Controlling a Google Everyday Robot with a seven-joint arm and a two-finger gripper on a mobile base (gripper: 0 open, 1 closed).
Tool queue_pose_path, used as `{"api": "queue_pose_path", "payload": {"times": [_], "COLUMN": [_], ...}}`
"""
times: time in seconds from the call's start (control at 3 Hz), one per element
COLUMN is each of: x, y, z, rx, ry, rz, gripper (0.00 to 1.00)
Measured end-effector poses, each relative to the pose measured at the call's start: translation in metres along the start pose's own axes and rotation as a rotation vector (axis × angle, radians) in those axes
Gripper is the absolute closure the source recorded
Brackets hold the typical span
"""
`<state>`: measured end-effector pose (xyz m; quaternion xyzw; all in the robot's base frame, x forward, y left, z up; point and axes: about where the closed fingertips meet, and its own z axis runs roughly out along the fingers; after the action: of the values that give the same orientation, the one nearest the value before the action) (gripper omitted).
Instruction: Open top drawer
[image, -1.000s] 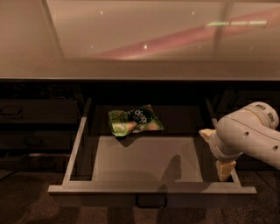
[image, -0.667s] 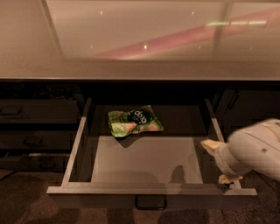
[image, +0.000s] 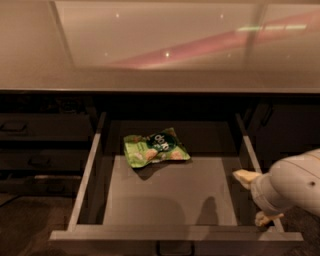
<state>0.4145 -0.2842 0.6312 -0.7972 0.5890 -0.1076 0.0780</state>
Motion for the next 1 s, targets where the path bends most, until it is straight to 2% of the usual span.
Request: {"api": "queue_pose_path", "payload": {"times": [0.33, 1.0], "x": [-0.0056, -0.0086], "y": [0.0120, 0.0081], "z": [-0.0018, -0.0027], "rx": [-0.001, -0.001], "ry": [-0.003, -0.003], "rz": [0.004, 0.005], "gripper": [0.00, 0.00]}}
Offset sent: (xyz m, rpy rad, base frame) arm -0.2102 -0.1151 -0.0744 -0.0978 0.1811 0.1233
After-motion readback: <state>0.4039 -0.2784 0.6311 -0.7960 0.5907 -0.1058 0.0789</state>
